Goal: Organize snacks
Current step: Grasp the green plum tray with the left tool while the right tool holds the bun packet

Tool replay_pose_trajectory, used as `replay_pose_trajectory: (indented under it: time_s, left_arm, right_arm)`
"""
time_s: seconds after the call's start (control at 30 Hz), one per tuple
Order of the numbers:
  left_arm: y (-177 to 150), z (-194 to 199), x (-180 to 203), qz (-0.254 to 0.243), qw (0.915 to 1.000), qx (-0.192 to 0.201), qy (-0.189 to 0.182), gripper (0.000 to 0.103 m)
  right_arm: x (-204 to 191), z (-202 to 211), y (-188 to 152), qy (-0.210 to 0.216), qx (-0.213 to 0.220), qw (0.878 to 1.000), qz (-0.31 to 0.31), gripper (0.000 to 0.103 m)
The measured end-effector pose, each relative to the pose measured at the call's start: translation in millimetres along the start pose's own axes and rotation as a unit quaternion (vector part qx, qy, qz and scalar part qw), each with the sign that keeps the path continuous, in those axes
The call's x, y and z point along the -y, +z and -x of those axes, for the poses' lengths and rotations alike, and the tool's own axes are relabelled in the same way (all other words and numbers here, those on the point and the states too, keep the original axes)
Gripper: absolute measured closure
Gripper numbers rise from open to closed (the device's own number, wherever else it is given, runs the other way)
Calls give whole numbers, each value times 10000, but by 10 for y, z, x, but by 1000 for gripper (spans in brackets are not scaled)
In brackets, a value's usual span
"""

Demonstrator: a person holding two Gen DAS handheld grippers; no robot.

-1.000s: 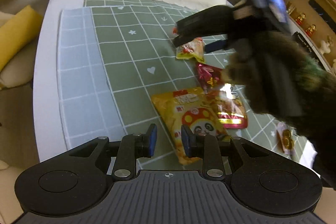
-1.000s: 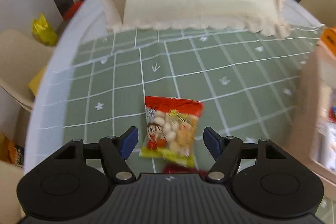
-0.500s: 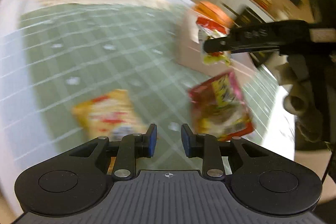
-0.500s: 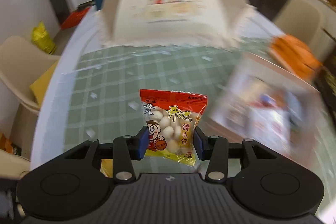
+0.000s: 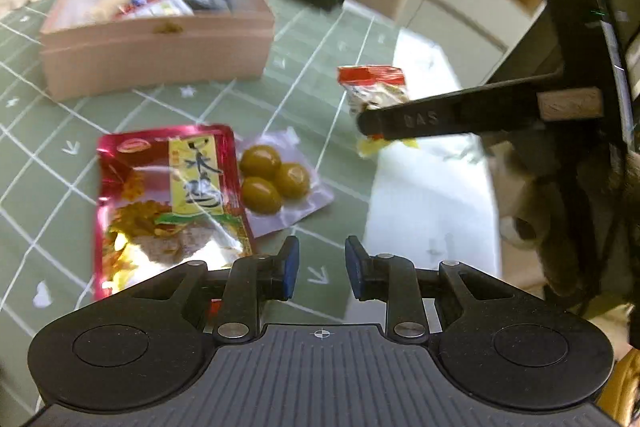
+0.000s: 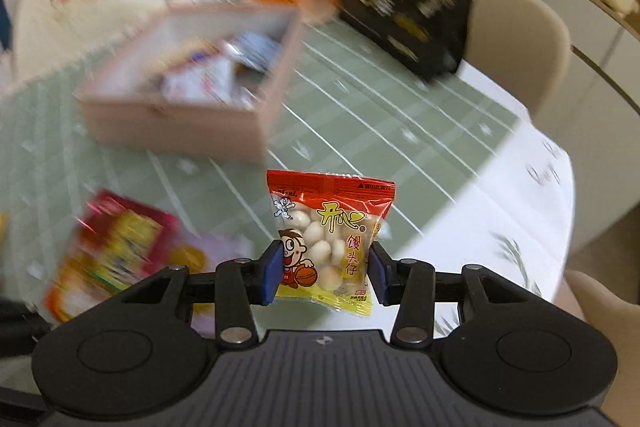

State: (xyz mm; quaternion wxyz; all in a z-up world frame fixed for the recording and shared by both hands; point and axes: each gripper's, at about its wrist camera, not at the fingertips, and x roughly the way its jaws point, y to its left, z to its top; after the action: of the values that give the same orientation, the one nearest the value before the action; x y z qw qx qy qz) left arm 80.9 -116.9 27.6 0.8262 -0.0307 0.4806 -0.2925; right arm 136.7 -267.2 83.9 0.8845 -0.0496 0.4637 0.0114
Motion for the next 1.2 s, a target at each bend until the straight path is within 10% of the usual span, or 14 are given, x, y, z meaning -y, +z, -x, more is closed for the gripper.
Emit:
replay_pose_trajectory:
  time_s: [0.27, 0.57, 0.8, 1.2]
  left_arm:
    - [152, 133, -435, 288, 9947, 75, 987, 79]
    - [397, -8, 3, -523, 9958, 163, 731, 75]
    - [449, -304, 316, -1413, 9845, -256, 1006, 69]
    - [406, -264, 226, -1303, 9907, -248, 290, 56]
  right_arm:
    - [-72, -174, -235, 680, -127, 9975, -113, 59]
    - [-4, -271, -204, 277, 165, 9995, 2, 58]
    - [515, -302, -407, 424, 276, 9961, -729, 30]
    - [415, -378, -461, 236, 484, 9973, -503, 9]
